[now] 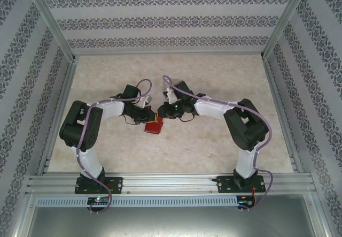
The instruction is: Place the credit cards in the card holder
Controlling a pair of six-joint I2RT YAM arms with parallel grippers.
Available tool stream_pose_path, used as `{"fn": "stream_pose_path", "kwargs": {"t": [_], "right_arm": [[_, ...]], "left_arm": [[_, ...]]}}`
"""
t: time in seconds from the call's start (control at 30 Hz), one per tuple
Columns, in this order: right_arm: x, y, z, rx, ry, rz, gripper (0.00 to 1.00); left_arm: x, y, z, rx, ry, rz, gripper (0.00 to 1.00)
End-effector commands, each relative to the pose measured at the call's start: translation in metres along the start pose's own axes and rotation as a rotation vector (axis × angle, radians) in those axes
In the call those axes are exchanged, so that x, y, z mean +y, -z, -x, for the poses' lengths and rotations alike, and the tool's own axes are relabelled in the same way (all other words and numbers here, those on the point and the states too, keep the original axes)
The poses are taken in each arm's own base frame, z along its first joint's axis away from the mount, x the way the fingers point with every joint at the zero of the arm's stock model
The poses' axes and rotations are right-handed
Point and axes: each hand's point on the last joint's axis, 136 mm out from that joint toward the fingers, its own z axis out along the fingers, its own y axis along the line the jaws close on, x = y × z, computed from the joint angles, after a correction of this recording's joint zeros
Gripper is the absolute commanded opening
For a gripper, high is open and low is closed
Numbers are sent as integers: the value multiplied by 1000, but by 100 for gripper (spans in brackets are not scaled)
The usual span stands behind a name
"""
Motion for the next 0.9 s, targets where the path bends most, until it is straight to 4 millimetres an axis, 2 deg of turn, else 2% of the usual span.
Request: {"fn": "stream_pose_path", "kwargs": {"t": [0.0,0.17,0.4,0.8,0.87], "right_arm": [[-4,-11,-9,40,-18,-8,17],[-13,-23,-17,62,-29,-52,15],[-26,-33,-16,73,-47,-101,11],[-41,-43,-28,108,-83,-247,8],[-38,-42,-27,96,-103,-232,7]], "left_arm": [[3,2,-2,-3,-11,-6,0],[8,1,-6,-2,-8,10,0],[13,-2,-8,4,1,20,0],[16,-6,-11,10,19,18,0],[19,-7,-13,14,26,19,0]]}}
